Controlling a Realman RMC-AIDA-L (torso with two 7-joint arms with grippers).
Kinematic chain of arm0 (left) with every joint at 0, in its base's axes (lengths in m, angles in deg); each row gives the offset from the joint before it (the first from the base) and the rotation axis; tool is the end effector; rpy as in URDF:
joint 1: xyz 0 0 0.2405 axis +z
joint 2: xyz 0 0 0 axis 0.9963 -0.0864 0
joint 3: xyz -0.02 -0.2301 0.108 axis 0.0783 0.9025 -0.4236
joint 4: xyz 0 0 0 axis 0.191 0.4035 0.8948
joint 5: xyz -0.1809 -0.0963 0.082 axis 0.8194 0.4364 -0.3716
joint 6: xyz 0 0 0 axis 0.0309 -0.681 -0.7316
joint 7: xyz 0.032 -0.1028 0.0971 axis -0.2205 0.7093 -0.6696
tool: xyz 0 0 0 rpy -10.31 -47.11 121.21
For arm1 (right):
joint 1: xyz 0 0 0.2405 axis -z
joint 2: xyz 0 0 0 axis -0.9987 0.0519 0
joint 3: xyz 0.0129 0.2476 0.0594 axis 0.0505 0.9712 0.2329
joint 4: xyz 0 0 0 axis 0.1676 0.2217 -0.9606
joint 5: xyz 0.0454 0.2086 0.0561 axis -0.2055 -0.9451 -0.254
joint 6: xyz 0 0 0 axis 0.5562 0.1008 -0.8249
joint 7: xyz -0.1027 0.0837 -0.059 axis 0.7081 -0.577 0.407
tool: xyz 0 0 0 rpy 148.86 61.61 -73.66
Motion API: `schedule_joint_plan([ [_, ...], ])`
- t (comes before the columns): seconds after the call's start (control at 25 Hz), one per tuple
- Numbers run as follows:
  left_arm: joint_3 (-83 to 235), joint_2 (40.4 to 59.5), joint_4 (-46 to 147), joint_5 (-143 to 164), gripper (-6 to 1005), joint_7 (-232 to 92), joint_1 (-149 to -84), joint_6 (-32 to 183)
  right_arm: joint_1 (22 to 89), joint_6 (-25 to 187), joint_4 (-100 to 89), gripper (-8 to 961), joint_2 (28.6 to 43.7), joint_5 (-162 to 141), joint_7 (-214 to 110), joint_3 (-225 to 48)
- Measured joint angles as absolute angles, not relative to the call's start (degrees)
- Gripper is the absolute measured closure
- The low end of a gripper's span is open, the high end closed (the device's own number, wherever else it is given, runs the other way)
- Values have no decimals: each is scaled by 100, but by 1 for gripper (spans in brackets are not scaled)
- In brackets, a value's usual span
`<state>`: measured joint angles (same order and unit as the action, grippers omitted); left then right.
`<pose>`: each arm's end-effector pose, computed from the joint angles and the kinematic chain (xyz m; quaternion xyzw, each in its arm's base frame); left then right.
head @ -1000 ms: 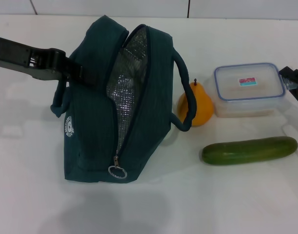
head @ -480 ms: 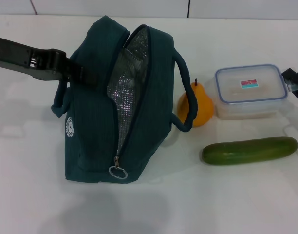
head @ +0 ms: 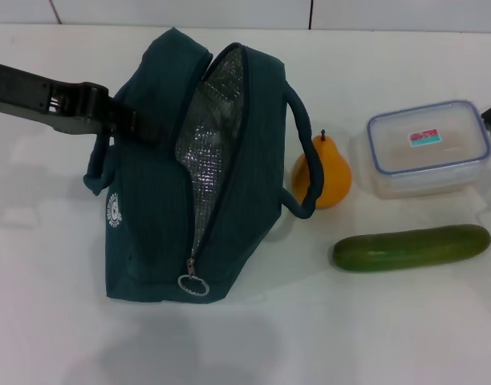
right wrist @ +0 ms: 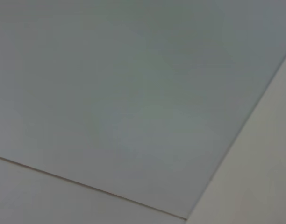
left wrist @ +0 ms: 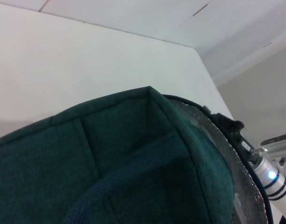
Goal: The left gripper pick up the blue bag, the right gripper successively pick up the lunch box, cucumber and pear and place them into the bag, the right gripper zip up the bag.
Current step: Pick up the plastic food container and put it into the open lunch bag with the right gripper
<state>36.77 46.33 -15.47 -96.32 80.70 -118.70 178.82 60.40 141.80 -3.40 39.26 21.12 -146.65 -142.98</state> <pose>-0.2002 0.3452 0.1129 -0.8378 -0.5317 -0.1234 0.0119 0.3364 0.3391 -0.0105 -0.5466 0.6218 0.5139 0.2250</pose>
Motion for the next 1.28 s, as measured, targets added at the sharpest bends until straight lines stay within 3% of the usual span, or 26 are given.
schedule_joint_plan([
  [0.84, 3679, 4663, -1528, -9654, 958, 8045, -11863, 17865, 6341, 16055, -303, 854, 3885, 1373, -14717, -13958],
  [1.28, 3677, 4671, -1529, -9622, 958, 8038, -11860, 17869, 5561, 16660, -52, 852, 3931, 1229, -15297, -13959],
])
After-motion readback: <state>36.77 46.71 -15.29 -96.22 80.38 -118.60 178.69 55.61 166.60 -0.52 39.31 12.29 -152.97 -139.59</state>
